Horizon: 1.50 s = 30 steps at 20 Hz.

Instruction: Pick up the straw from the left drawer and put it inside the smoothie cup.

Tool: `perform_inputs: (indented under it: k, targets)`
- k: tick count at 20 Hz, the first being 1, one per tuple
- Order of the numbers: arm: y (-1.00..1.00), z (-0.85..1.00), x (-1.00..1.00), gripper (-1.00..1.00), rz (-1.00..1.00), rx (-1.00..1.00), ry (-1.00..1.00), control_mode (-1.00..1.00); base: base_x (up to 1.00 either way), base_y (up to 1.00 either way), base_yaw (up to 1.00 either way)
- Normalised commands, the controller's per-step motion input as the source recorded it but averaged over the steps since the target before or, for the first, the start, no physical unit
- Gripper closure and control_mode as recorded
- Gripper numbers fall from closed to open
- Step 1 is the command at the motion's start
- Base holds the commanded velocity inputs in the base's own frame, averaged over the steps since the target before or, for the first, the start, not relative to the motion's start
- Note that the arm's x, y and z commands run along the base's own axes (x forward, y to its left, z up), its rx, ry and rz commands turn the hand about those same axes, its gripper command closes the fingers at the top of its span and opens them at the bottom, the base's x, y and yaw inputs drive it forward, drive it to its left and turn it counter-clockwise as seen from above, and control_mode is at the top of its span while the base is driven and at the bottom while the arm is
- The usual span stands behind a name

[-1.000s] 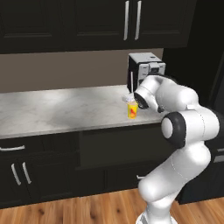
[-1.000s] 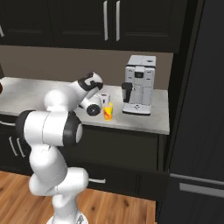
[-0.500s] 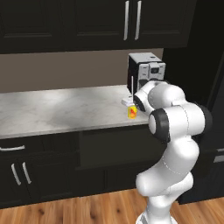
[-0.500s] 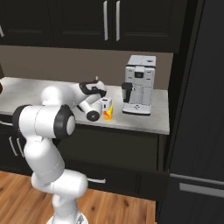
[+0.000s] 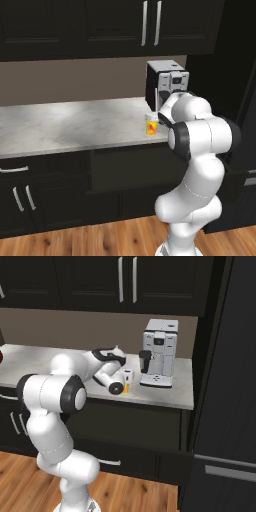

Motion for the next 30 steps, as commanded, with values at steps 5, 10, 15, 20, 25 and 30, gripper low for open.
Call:
perform_inputs:
  k: [5, 10, 15, 20, 25, 30]
  targets:
    - [-0.12, 0.09, 0.14, 1.0, 0.09, 0.0, 0.05, -1.0, 0.0, 0.0, 0.0]
    - [0.0, 0.02, 0.19, 1.0, 0.07, 0.0, 0.0, -1.0, 0.0, 0.0, 0.0]
    - [0.0, 0.0, 0.18, 1.0, 0.01, 0.0, 0.0, -1.0, 0.0, 0.0, 0.0]
    - [0.0, -0.1, 0.1, 1.0, 0.0, 0.0, -0.01, -1.0, 0.0, 0.0, 0.0]
    - [0.05, -0.2, 0.03, 1.0, 0.0, 0.0, -0.01, -1.0, 0.0, 0.0, 0.0]
    - [0.12, -0.24, 0.05, 1.0, 0.0, 0.0, -0.02, -1.0, 0.0, 0.0, 0.0]
